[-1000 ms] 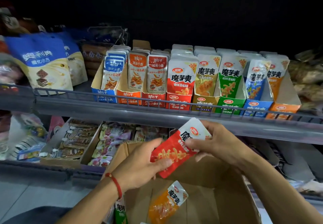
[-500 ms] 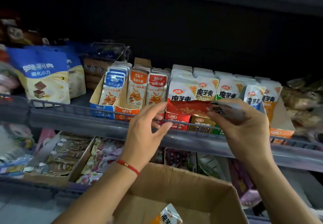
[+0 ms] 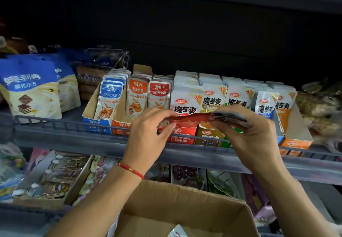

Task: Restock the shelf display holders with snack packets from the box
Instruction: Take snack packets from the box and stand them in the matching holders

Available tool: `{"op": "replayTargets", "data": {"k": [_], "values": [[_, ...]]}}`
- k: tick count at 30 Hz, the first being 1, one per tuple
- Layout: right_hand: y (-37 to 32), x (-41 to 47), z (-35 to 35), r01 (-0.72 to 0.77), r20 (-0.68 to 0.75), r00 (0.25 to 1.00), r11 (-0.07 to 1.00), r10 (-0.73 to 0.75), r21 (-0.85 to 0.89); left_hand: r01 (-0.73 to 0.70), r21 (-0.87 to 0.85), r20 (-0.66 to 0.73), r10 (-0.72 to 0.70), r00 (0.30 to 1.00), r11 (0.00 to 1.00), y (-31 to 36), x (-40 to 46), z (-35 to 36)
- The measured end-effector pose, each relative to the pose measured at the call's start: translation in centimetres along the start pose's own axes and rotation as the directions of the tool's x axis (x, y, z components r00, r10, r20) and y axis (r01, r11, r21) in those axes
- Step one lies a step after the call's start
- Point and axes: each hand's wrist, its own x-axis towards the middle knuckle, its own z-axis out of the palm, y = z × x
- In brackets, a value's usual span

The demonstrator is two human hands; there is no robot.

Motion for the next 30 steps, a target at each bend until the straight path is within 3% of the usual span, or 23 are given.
{"op": "replayTargets", "data": {"k": [7, 11, 17, 22, 26, 30], "values": [[-0.4, 1.0, -0.3, -0.012, 0.117, 0.993, 0.995, 0.024, -0.102, 0.077, 0.024, -0.002, -0.077, 0.997, 0.997, -0.1, -0.1, 0.7], [-0.9, 2.3, 0.0, 0.002, 0.159, 0.987, 0.981, 0.029, -0.193, 0.170, -0.049, -0.087, -0.173, 0.981, 0.984, 0.0, -1.2, 1.0], [-2.3, 2.9, 0.3, -0.149, 0.025, 0.988, 0.989, 0.149, -0.006, 0.163, -0.067, -0.134, -0.171, 0.976, 0.984, -0.5, -1.3, 1.2], [-3.7, 4.3, 1.5, -0.029, 0.155, 0.986, 0.981, 0.059, -0.189, 0.244, -0.018, -0.033, -0.244, 0.969, 0.970, -0.9, -0.8, 0.8], [-4.2, 5.1, 1.6, 0.045, 0.198, 0.980, 0.963, 0.009, -0.265, 0.229, 0.034, -0.047, -0.227, 0.973, 0.973, -0.9, -2.1, 0.9], [-4.1, 5.6, 1.5, 0.093, 0.235, 0.972, 0.943, -0.017, -0.318, 0.150, 0.272, -0.052, -0.141, 0.989, 0.950, -0.8, -3.8, 2.1]]}}
